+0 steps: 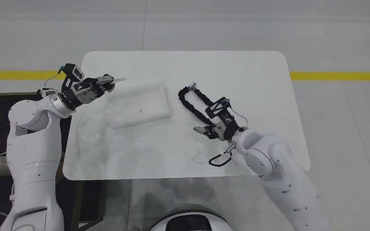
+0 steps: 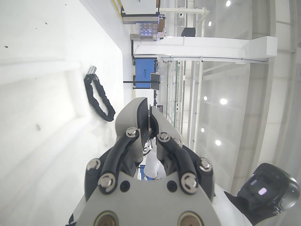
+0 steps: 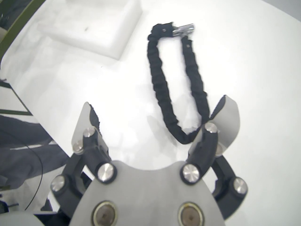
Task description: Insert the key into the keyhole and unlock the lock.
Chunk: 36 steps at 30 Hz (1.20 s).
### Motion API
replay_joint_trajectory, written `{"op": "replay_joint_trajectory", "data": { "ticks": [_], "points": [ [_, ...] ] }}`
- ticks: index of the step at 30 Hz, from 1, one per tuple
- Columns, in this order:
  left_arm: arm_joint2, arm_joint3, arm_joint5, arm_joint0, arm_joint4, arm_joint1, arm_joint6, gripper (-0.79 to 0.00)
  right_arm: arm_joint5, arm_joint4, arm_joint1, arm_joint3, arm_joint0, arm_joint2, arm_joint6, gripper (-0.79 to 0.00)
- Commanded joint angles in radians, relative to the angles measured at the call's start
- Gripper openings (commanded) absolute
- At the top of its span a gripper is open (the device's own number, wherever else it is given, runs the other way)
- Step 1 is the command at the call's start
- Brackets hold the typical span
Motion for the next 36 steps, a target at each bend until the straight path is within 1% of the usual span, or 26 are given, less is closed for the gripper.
{"op": "replay_joint_trajectory", "data": {
  "ticks": [1,3,5,6,7,36],
  "points": [
    [0.0,0.0,0.0,0.0,0.0,0.0,0.0,-0.785,0.011,-0.003,-0.023,0.047,0.072,-0.099,0.028,0.0],
    [0.0,0.0,0.0,0.0,0.0,0.0,0.0,-0.785,0.021,-0.017,-0.044,0.092,0.115,-0.16,0.033,0.0],
    [0.0,0.0,0.0,0.0,0.0,0.0,0.0,-0.785,0.048,-0.055,-0.064,0.134,0.142,-0.205,0.013,0.0],
    [0.0,0.0,0.0,0.0,0.0,0.0,0.0,-0.785,0.057,-0.058,-0.073,0.148,0.149,-0.217,0.006,0.0],
    [0.0,0.0,0.0,0.0,0.0,0.0,0.0,-0.785,0.089,-0.057,-0.08,0.145,0.153,-0.202,-0.029,0.0],
    [0.0,0.0,0.0,0.0,0.0,0.0,0.0,-0.785,0.096,-0.061,-0.081,0.145,0.151,-0.197,-0.04,0.0]
  ]
}}
